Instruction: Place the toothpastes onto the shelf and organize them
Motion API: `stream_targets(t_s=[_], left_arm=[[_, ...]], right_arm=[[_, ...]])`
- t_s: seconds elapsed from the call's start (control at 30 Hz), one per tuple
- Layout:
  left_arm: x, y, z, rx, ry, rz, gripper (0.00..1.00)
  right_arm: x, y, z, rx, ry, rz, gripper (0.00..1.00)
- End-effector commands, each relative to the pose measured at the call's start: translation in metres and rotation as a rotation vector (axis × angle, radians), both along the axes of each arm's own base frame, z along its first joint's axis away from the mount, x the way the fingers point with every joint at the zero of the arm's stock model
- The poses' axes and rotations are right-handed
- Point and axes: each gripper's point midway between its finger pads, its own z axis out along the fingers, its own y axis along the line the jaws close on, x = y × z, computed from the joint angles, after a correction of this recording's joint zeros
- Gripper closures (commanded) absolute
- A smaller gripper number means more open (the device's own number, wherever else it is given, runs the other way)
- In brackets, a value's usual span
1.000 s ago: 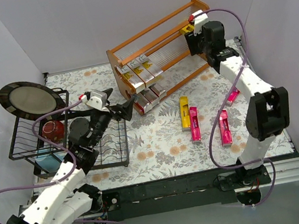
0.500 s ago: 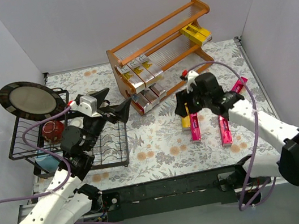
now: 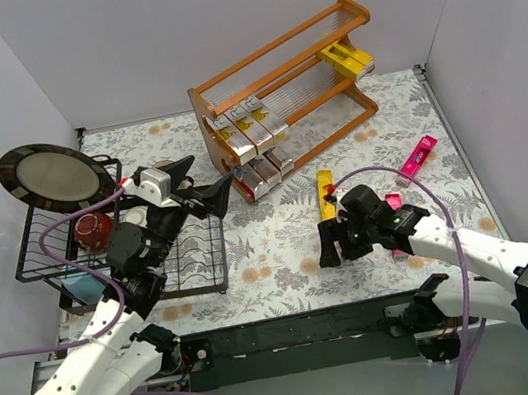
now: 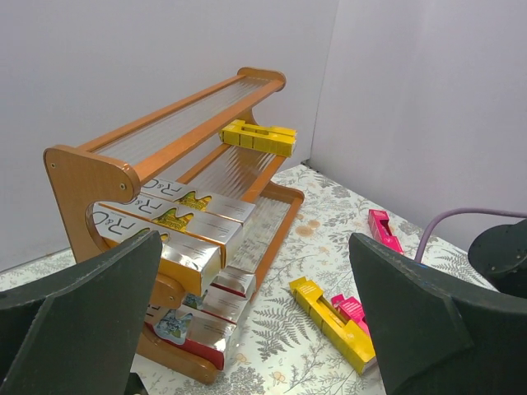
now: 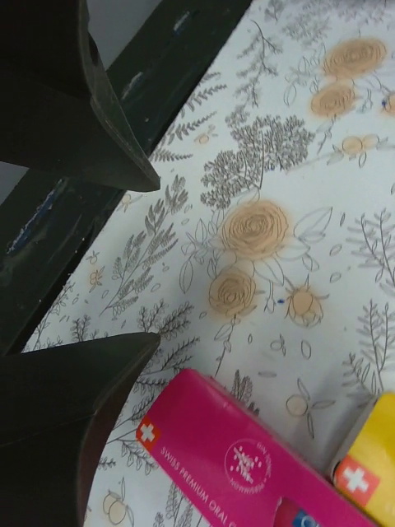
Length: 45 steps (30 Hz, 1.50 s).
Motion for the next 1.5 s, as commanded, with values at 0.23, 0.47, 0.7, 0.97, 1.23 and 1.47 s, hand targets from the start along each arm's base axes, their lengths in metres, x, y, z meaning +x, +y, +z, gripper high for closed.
stream_targets(t_s=[0.23, 0.47, 0.7, 0.97, 1.23, 1.47], left_arm=[[-0.005, 0.001, 0.013, -0.014, -0.029, -0.01, 0.02], [-0.002, 0.0, 0.01, -0.004, -0.021, -0.002, 0.02], [-0.001, -0.001, 0.008, -0.001, -0.018, -0.005, 0.02], [0.004, -0.004, 0.0, 0.012, 0.001, -0.003, 0.02], [0.006, -0.004, -0.002, 0.017, 0.007, 0.0, 0.02], [0.006, -0.004, -0.002, 0.018, 0.006, 0.001, 0.02]], right_arm=[[0.058, -0.041, -0.017, -0.169, -0.178, -0.308, 0.18], [0.073, -0.065, 0.005, -0.226, -0.248, -0.442, 0.19], [0.069, -0.017, 0.045, 0.052, -0.347, -0.255, 0.19], [0.077, -0.004, 0.031, 0.038, -0.328, -0.265, 0.19], [0.093, -0.017, -0.002, -0.083, -0.3, -0.372, 0.18], [0.109, -0.043, -0.019, -0.173, -0.355, -0.527, 0.18]])
